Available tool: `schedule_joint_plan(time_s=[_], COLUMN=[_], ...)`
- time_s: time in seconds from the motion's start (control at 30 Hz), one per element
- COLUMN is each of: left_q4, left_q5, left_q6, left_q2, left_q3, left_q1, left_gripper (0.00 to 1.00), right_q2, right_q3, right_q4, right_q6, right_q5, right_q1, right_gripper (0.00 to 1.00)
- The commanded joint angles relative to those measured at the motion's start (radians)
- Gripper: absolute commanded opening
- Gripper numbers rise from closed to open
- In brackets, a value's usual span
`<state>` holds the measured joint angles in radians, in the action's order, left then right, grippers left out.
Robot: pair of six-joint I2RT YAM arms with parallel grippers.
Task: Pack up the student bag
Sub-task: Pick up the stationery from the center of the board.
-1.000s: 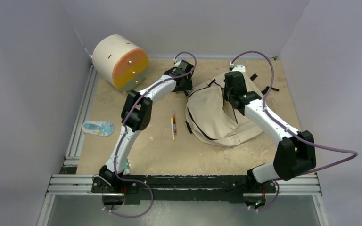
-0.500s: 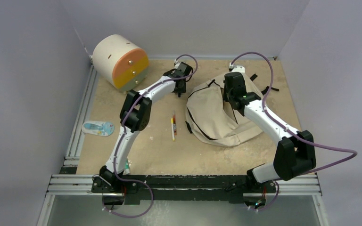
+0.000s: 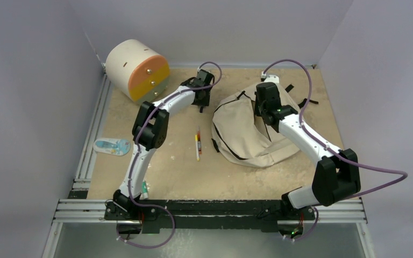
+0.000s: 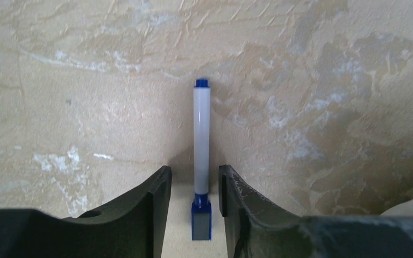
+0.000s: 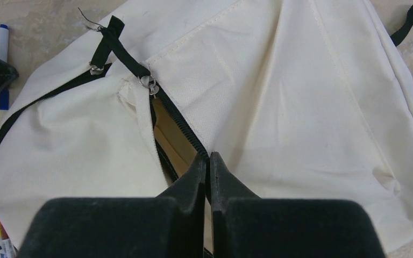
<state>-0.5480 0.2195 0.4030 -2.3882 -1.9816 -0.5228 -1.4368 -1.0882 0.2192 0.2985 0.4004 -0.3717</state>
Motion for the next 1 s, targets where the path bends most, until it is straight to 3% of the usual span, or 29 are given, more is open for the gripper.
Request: schedule_joint_plan(time_s=[0.0, 0.13, 0.4, 0.6, 0.97], left_q4=[-0.053, -0.052, -0.035, -0.008, 0.069], left_q5=[-0.045, -0.05, -0.06, -0.056, -0.205], left_q6=[-0.039, -0.056, -0.079, -0.081, 0.06], left_q2=[-0.081, -0.094, -0.072, 0.054, 0.486], left_q3=[-0.064, -0.077, -0.033, 0.046, 0.276], left_q1=[0.022, 0.026, 0.026, 0.026, 0.026], left_gripper=[0.38, 0.35, 0.0, 0.0, 0.0], right_q2=[0.044, 0.045, 0.045, 0.064, 0.056], right_q3=[-0.014, -0.017, -0.014, -0.024, -0.103], right_q4=[-0.014, -0.01, -0.011, -0.019, 0.058], right_q6=[0.01, 0.005, 0.008, 0.016, 0.016], right_q5=[-0.006, -0.006, -0.009, -0.005, -0.02], right_q1=[0.003, 0.003, 0.003, 0.003, 0.003], right_gripper=[0.0, 0.0, 0.0, 0.0, 0.0])
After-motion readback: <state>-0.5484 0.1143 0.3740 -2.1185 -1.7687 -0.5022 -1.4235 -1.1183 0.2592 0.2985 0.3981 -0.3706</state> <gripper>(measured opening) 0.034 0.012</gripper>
